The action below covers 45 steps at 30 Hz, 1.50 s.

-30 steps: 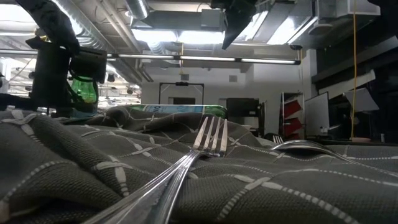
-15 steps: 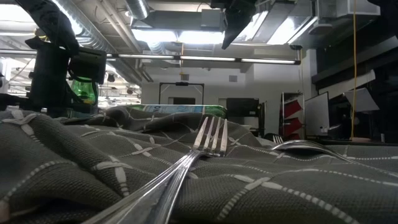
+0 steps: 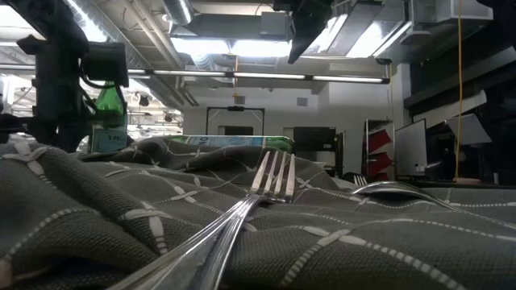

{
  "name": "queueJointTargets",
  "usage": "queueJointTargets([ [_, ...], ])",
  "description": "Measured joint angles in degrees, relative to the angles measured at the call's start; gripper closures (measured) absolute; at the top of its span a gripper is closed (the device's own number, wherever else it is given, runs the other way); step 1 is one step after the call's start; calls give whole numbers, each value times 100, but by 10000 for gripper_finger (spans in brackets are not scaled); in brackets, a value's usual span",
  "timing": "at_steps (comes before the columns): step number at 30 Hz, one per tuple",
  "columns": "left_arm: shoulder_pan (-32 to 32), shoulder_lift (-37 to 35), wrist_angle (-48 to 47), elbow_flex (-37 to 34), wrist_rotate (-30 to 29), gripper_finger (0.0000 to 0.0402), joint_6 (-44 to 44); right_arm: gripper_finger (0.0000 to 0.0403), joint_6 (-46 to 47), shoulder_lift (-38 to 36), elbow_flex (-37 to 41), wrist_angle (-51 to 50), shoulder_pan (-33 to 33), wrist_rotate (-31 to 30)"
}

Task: Sort silverware
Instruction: Put the silver spoon into the silverware tray

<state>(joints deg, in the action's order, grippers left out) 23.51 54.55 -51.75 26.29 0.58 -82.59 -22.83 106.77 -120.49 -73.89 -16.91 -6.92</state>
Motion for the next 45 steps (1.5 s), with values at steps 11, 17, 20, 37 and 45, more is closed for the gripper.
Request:
queueJointTargets([
  [11,0,-1074,-30,2,355,399,248,318,0,0,2,-20,0,-6],
  [17,2,-1279,-23,6,467,399,351,318,0,-1,2,-90,0,-11],
  [20,2,-1279,-21,6,467,398,350,318,0,-1,2,-98,0,-11],
  [37,6,-1277,-12,13,165,398,50,318,2,0,2,-101,0,-15],
  [45,7,-1277,-39,17,-121,398,-219,318,2,1,2,-101,0,-15],
])
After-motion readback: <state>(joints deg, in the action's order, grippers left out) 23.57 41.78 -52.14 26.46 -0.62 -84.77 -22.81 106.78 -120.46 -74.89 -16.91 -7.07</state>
